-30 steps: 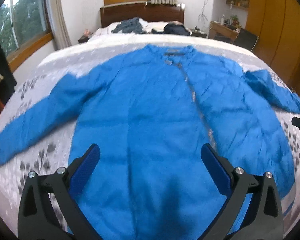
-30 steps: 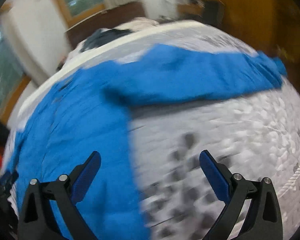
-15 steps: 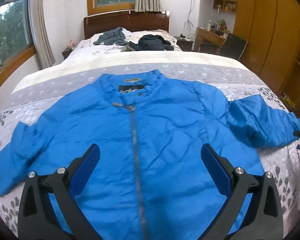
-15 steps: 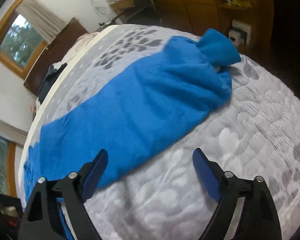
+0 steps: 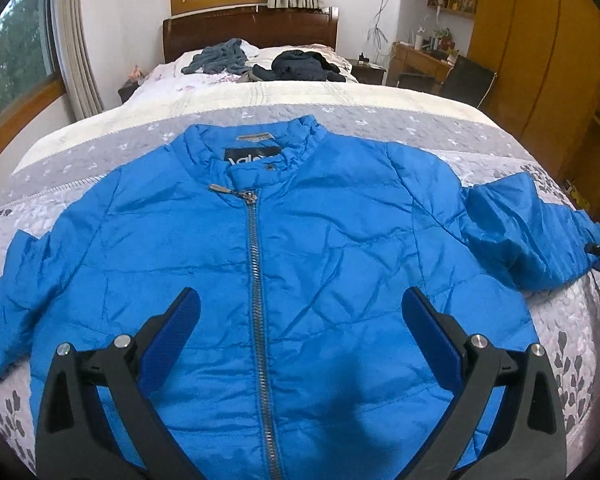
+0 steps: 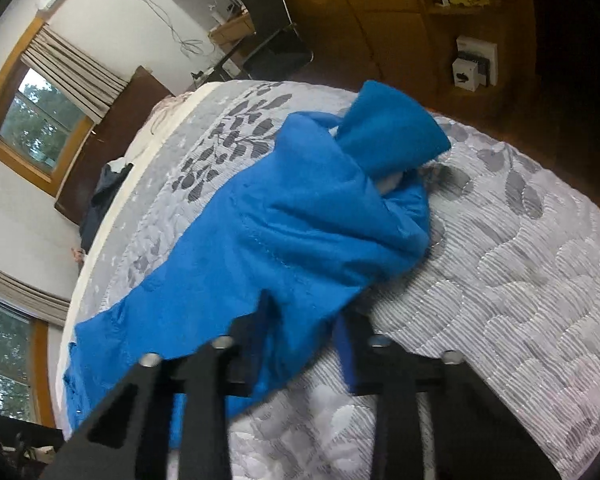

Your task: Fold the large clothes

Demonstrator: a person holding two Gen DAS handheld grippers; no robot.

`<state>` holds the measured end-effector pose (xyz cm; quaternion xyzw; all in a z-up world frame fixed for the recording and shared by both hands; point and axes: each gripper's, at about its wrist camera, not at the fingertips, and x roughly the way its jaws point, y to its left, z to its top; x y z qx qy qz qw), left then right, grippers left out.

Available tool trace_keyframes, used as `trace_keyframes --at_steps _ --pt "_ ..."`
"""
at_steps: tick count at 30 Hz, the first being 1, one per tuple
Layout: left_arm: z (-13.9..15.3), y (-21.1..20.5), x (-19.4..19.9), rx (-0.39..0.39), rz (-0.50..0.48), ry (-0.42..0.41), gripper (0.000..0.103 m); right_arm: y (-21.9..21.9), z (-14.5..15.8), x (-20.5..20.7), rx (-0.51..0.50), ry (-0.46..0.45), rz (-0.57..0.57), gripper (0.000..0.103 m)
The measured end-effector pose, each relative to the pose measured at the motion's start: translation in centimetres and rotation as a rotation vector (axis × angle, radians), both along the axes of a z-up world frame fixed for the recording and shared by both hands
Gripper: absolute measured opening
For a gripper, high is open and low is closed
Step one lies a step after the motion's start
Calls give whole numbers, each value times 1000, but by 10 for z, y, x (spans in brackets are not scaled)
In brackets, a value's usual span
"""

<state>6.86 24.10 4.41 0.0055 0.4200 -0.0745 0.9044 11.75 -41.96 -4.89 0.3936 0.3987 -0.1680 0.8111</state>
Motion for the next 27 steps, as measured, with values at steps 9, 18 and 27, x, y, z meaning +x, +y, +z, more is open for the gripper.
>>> trace_keyframes --at_steps 9,18,27 --pt "0 33 -10 2 15 9 100 34 50 -10 -117 -96 45 3" --pt "1 83 -15 -39 100 14 100 158 121 18 -206 -244 330 3" --pt "4 119 -22 -55 155 5 100 308 139 48 -241 -320 658 3"
